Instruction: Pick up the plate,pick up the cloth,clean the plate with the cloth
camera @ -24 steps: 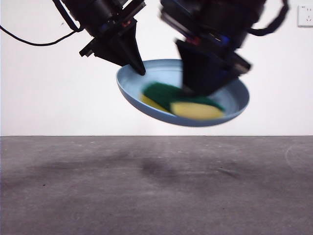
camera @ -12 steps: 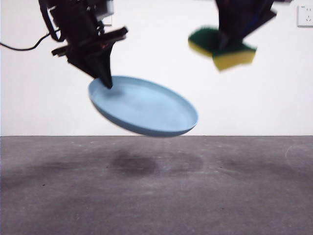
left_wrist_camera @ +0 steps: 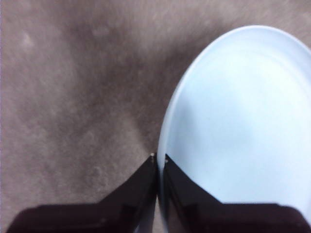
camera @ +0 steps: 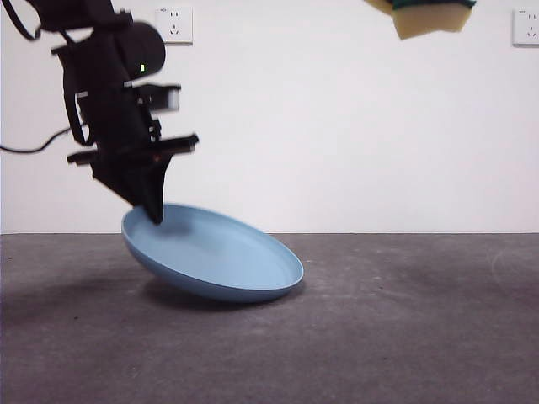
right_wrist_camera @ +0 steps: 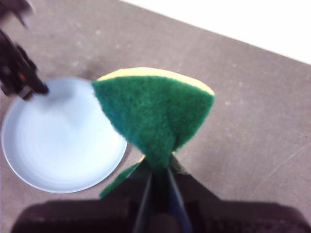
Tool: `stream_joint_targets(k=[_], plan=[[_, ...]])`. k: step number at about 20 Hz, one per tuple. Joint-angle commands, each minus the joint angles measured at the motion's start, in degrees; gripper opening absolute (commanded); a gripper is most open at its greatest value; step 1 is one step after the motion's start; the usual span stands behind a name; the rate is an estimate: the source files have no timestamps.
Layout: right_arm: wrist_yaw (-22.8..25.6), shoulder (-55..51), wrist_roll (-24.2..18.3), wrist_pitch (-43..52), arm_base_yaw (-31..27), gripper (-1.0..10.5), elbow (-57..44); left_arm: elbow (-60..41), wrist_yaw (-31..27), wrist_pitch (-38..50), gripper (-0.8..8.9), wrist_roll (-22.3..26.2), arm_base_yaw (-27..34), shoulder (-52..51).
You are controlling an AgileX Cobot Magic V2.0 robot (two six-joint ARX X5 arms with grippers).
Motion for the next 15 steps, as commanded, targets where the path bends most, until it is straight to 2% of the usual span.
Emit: stream_joint_targets(k=[1, 5, 6, 8, 9, 11, 13, 15], plan=[[0.2, -0.4, 0.6, 0.3, 0.1, -0.1, -0.5, 0.0, 0.0, -0.2, -0.08, 0.3, 0.1, 3.9], [0.2, -0.2, 0.6, 0.3, 0.0, -0.1, -0.5, 0.0, -0.2, -1.9, 0.07, 0.1, 0.1, 7.8], [0.2, -0.1, 0.6, 0.3, 0.0, -0.1, -0.5, 0.0, -0.3, -2.0, 0.76, 0.1, 0.1, 7.9], [0.2, 0.9, 0.6, 0.9, -0.7, -0.1, -0.5, 0.0, -0.1, -1.6, 3.61, 0.2, 0.1, 7.2], [0.1, 1.5, 0.6, 1.2, -1.2, -0.1, -0.5, 0.0, -0.1, -1.7, 4.09, 0.2, 0.1, 6.8], [-0.2, 4.0, 1.2, 2.1, -2.4, -0.1, -0.5, 0.0, 0.1, -2.1, 4.09, 0.1, 0.1, 4.9], [-0.4, 8.2, 4.7, 2.3, -4.5, -0.1, -0.5, 0.0, 0.2, -2.2, 4.09, 0.1, -0.3, 1.5], [-4.2, 13.3, 6.3, 2.4, -6.9, -0.1, -0.5, 0.0, 0.9, -2.1, 4.09, 0.1, -0.8, -3.2]])
